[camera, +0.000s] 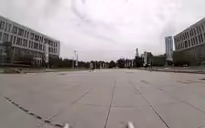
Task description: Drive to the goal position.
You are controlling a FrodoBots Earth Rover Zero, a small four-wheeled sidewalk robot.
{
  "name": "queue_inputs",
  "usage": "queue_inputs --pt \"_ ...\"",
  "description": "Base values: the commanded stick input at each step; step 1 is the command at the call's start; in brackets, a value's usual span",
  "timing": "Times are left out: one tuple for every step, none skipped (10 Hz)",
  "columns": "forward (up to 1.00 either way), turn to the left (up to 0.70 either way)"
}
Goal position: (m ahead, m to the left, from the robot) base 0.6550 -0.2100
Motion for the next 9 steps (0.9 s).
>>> queue_inputs --pt "0.04 0.0" --pt "0.05 0.0" --pt "0.04 0.0" --pt "0.04 0.0" --pt "0.04 0.0" --pt "0.04 0.0" --pt "0.04 0.0" --pt "0.04 0.0" --pt "0.04 0.0"
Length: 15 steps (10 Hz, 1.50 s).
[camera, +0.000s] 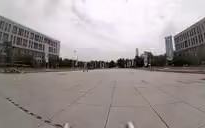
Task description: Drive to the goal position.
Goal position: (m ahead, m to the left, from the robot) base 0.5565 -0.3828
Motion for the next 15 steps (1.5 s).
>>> queue_inputs --pt "0.04 0.0" --pt "0.04 0.0" --pt "0.04 0.0" --pt "0.04 0.0" --pt "0.04 0.0" --pt "0.04 0.0" --pt "0.04 0.0" --pt "0.04 0.0" --pt "0.05 0.0" --pt "0.04 0.0" --pt "0.04 0.0" --pt "0.04 0.0" --pt "0.04 0.0" --pt "0.04 0.0" --pt "0.04 0.0"
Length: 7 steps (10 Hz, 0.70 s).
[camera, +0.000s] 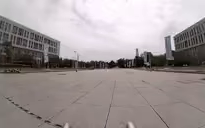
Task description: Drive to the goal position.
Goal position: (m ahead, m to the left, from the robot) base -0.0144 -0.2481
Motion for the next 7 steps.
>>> queue_inputs --pt "0.04 0.0" --pt "0.04 0.0" --pt "0.04 0.0" --pt "0.04 0.0" --pt "0.04 0.0" --pt "0.04 0.0" --pt "0.04 0.0"
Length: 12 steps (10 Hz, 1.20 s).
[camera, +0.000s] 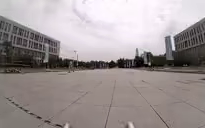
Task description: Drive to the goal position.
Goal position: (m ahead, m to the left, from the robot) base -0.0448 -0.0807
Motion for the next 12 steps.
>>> queue_inputs --pt "0.04 0.0" --pt "0.05 0.0" --pt "0.05 0.0" --pt "0.04 0.0" --pt "0.04 0.0" --pt "0.04 0.0" --pt "0.04 0.0" --pt "0.05 0.0" --pt "0.04 0.0" --pt "0.04 0.0" --pt "0.04 0.0" --pt "0.05 0.0"
